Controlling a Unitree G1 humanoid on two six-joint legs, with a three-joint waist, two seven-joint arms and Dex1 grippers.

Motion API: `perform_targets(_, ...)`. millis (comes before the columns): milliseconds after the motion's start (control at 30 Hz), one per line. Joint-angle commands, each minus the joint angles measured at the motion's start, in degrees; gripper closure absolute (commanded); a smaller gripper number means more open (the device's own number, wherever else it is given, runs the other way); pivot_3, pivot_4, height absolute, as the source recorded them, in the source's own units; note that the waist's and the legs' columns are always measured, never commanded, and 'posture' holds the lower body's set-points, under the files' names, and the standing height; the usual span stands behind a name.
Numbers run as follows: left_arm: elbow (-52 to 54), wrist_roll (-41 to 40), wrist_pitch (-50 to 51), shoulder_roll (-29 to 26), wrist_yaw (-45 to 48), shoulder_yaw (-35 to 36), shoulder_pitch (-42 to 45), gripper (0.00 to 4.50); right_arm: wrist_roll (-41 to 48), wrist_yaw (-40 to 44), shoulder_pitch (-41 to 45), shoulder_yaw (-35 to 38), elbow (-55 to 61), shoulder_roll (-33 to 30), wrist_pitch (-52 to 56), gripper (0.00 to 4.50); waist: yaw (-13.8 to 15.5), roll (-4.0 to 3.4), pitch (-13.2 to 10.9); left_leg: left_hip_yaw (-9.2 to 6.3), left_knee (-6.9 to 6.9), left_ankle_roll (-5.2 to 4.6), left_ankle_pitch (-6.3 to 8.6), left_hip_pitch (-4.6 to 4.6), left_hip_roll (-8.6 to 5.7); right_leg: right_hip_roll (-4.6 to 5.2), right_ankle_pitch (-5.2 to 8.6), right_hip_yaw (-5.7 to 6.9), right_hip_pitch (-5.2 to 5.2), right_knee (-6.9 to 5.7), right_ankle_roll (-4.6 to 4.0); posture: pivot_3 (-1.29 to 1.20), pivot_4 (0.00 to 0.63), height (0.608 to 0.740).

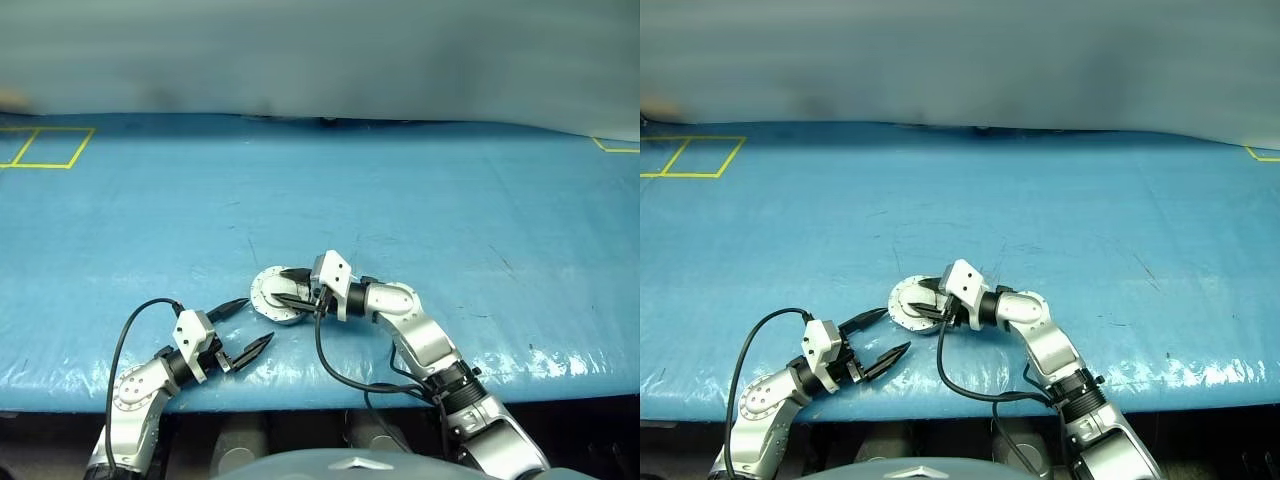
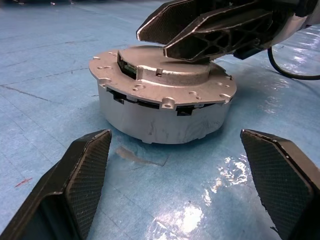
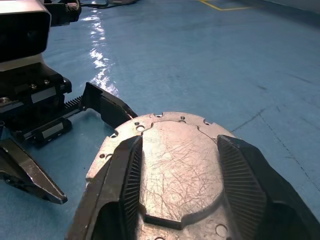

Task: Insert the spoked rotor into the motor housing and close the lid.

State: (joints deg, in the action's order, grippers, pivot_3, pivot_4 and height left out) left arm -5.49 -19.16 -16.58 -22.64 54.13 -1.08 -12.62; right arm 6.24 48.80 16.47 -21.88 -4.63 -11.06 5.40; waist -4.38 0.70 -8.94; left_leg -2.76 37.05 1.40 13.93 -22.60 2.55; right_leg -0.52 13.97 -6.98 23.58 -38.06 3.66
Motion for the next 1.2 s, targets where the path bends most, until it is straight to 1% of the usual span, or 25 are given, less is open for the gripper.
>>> perform_targets(33, 1.25, -0.42, -0.2, 0.04, 0.16, -0.03, 0.04, 0.11, -0.78, -1.1, -0.05, -0.57, 2.18, 0.59, -2.1, 0.9, -0.01, 0.0, 0.0, 0.01, 0.01, 0.0, 0.0, 0.0, 0.0, 0.0, 0.0, 0.0, 0.0, 0.0, 0.0, 0.0, 0.15, 0.74)
perform_targets(100, 1.24, -0.39, -0.21, 0.03, 0.17, -0.07, 0.06, 0.11, -2.14, -2.29, 0.14, -0.74, 1.33, 0.77, -3.26, 0.19, -0.01, 0.0, 0.0, 0.01, 0.01, 0.0, 0.0, 0.0, 0.0, 0.0, 0.0, 0.0, 0.0, 0.0, 0.0, 0.0, 0.15, 0.74)
perform_targets(133, 1.25, -0.38, -0.19, 0.02, 0.18, -0.08, 0.05, 0.11, -2.66, -2.47, 0.22, -0.97, 0.97, 0.71, -3.8, 0.03, -0.01, 0.0, 0.0, 0.01, 0.01, 0.0, 0.0, 0.0, 0.0, 0.0, 0.0, 0.0, 0.0, 0.0, 0.0, 0.0, 0.15, 0.74)
perform_targets(533, 1.42, -0.07, -0.42, -0.08, -0.37, 0.11, -0.52, 0.11, -3.86, -3.06, -0.11, -1.93, -2.33, 0.52, -3.88, 0.03, -0.04, 0.01, 0.0, 0.01, 0.0, 0.0, 0.0, 0.0, 0.0, 0.0, 0.0, 0.0, 0.01, 0.02, -0.01, 0.0, 0.15, 0.74)
perform_targets(633, 1.47, 0.0, -0.5, -0.14, -0.43, 0.11, -0.54, 0.11, -4.34, -3.59, 0.05, -1.87, -3.61, 0.49, -4.25, 0.67, -0.06, 0.01, 0.0, 0.01, 0.0, 0.0, 0.0, 0.0, 0.01, 0.0, 0.01, 0.0, 0.01, 0.01, -0.01, 0.0, 0.15, 0.74)
perform_targets(700, 1.42, 0.04, -0.56, -0.19, -0.43, 0.15, -0.52, 0.11, -4.29, -3.65, 0.08, -1.8, -3.91, 0.5, -4.19, 1.33, -0.05, 0.01, 0.0, 0.01, 0.01, 0.0, 0.0, 0.01, 0.0, 0.0, 0.0, -0.01, -0.02, 0.02, -0.01, 0.0, 0.15, 0.74)
perform_targets(733, 1.41, 0.04, -0.57, -0.21, -0.42, 0.17, -0.52, 0.11, -4.29, -3.59, 0.11, -1.81, -3.97, 0.41, -4.09, 1.53, -0.04, 0.01, 0.0, 0.01, 0.02, 0.0, 0.0, 0.01, 0.0, 0.01, 0.0, -0.01, -0.03, 0.02, 0.0, 0.0, 0.15, 0.74)
perform_targets(900, 1.44, 0.01, -0.51, -0.26, -0.39, 0.17, -0.48, 0.11, -3.36, -2.73, 0.29, -1.4, -3.09, -0.02, -3.35, 1.52, -0.03, 0.01, 0.0, 0.01, 0.02, 0.0, 0.0, 0.02, 0.0, 0.0, 0.0, 0.0, -0.03, 0.01, 0.0, 0.0, 0.15, 0.74)
perform_targets(1067, 1.4, -0.14, -0.46, -0.21, -0.32, 0.19, -0.51, 0.11, 4.54, 1.11, 1.22, 1.69, 1.78, 0.16, 2.85, 1.52, 0.07, 0.01, 0.0, 0.01, 0.01, 0.0, 0.0, -0.01, 0.0, 0.01, 0.0, 0.0, -0.02, 0.03, -0.01, 0.0, 0.15, 0.74)
perform_targets(1200, 1.29, -0.15, -0.45, -0.1, -0.34, 0.12, -0.69, 0.11, 5.67, 2.53, 2.32, 2.16, 3.48, -0.97, 5.1, 1.52, 0.09, -0.01, -0.02, 0.0, 0.0, 0.0, 0.0, -0.05, 0.0, 0.01, 0.0, 0.0, 0.01, 0.05, 0.0, 0.0, 0.15, 0.74)
